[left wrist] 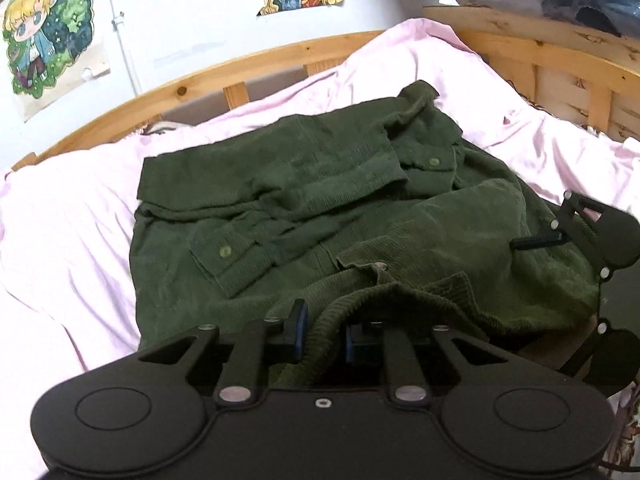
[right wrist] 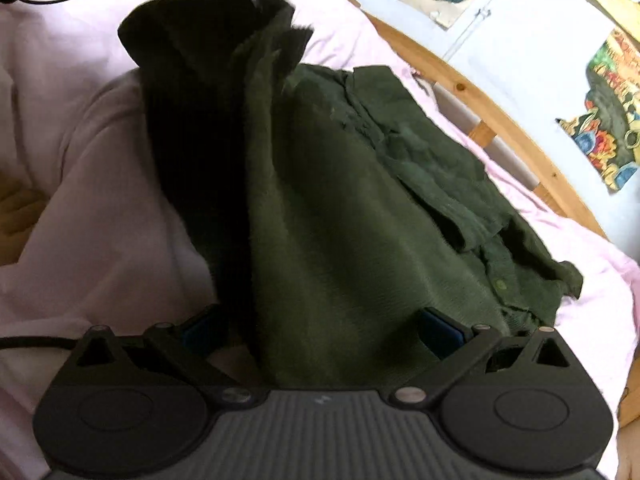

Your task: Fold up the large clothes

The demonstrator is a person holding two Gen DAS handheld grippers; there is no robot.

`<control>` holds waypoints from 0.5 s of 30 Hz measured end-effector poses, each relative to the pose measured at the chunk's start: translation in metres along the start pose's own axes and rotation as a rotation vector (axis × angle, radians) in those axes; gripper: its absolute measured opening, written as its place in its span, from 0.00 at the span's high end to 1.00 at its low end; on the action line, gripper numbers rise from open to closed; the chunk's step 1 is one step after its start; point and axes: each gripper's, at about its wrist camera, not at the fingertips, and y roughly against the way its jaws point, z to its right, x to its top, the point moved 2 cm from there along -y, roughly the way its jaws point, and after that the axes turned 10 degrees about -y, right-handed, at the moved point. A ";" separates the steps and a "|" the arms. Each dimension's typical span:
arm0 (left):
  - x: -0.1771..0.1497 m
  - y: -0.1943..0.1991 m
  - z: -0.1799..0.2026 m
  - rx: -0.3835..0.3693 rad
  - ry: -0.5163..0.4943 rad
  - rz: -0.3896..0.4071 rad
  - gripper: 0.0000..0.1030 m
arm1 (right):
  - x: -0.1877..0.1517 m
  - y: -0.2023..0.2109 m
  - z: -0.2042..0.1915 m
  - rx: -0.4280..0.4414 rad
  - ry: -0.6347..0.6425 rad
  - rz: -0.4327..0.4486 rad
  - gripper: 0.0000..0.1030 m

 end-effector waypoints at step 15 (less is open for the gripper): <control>0.003 0.002 -0.005 0.002 0.017 0.002 0.82 | -0.006 0.009 0.000 -0.108 0.116 -0.036 0.01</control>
